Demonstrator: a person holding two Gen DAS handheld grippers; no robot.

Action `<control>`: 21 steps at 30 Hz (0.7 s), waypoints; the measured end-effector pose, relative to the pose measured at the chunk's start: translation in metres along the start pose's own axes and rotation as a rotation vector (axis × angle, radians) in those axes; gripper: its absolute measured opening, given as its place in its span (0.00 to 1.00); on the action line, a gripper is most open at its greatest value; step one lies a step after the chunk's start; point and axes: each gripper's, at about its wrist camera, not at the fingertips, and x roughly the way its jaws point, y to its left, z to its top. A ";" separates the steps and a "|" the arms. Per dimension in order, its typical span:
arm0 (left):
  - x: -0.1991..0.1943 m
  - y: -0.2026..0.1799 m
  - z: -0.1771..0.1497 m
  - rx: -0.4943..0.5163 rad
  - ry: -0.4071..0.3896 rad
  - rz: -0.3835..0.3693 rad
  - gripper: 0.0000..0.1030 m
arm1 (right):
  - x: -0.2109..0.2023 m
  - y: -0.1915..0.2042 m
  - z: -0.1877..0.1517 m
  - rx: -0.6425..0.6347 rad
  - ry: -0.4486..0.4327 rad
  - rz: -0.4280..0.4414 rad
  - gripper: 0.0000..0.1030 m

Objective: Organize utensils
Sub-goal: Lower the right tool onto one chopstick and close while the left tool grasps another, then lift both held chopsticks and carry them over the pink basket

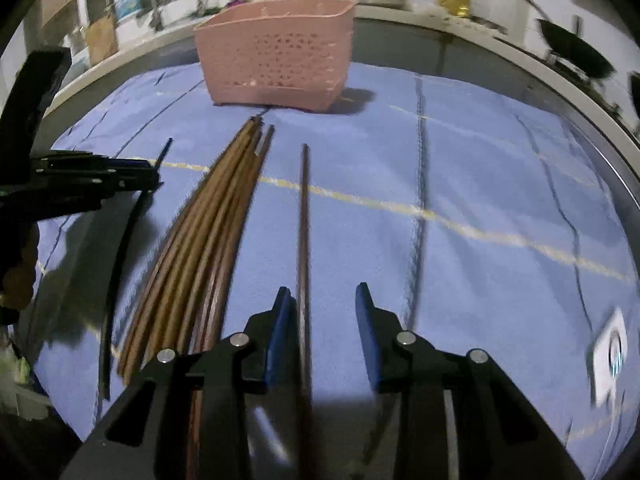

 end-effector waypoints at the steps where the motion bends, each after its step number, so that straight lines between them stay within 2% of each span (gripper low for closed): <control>1: 0.004 -0.001 0.005 -0.002 -0.006 0.004 0.18 | 0.006 0.001 0.009 -0.012 0.006 0.005 0.33; 4: 0.011 0.001 0.014 -0.018 -0.026 -0.015 0.17 | 0.026 0.000 0.043 -0.026 0.029 0.036 0.33; 5: 0.013 0.002 0.017 -0.027 -0.034 -0.031 0.13 | 0.031 -0.001 0.050 -0.024 0.031 0.053 0.32; 6: 0.016 0.002 0.021 -0.037 -0.043 -0.046 0.10 | 0.035 -0.002 0.057 -0.026 0.037 0.068 0.26; 7: 0.018 0.002 0.023 -0.046 -0.046 -0.062 0.08 | 0.039 -0.003 0.065 -0.028 0.043 0.097 0.09; 8: 0.019 0.002 0.025 -0.057 -0.046 -0.079 0.07 | 0.042 -0.004 0.069 -0.022 0.051 0.123 0.05; 12: 0.014 0.003 0.028 -0.085 -0.064 -0.123 0.06 | 0.040 -0.011 0.073 0.031 0.046 0.182 0.05; 16: -0.015 0.007 0.031 -0.100 -0.135 -0.153 0.05 | 0.010 -0.014 0.068 0.068 -0.068 0.235 0.05; 21: -0.062 0.004 0.034 -0.087 -0.244 -0.180 0.04 | -0.042 -0.016 0.062 0.102 -0.265 0.283 0.05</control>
